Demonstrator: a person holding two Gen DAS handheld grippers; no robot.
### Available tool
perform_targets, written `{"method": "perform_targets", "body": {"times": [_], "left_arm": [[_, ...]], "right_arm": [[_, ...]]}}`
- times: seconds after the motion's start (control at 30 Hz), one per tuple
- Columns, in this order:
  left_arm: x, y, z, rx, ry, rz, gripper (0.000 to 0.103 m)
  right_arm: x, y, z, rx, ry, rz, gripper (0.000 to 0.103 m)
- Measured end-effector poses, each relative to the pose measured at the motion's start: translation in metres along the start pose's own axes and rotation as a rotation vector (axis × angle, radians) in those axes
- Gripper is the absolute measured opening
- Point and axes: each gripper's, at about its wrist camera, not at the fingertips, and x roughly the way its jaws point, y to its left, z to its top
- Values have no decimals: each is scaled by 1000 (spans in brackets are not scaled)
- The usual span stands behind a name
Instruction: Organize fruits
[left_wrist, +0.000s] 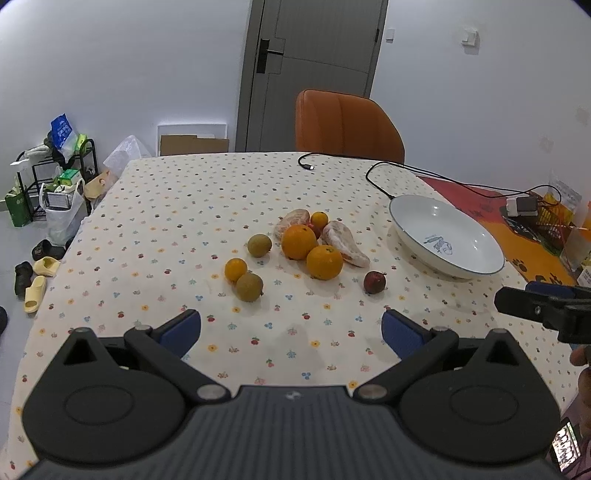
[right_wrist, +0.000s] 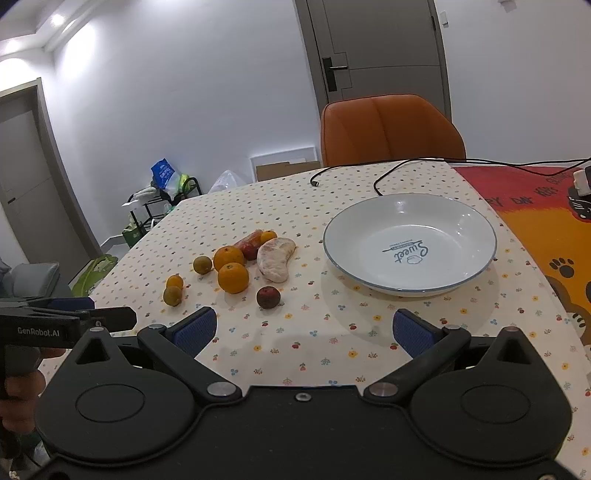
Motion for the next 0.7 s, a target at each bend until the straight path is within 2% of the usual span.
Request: {"method": "perform_targets", "body": {"times": [0.7], "left_arm": [[-1, 1, 1, -7, -2, 5, 103]], "right_arm": [[1, 0, -1, -6, 15, 3, 103]]}}
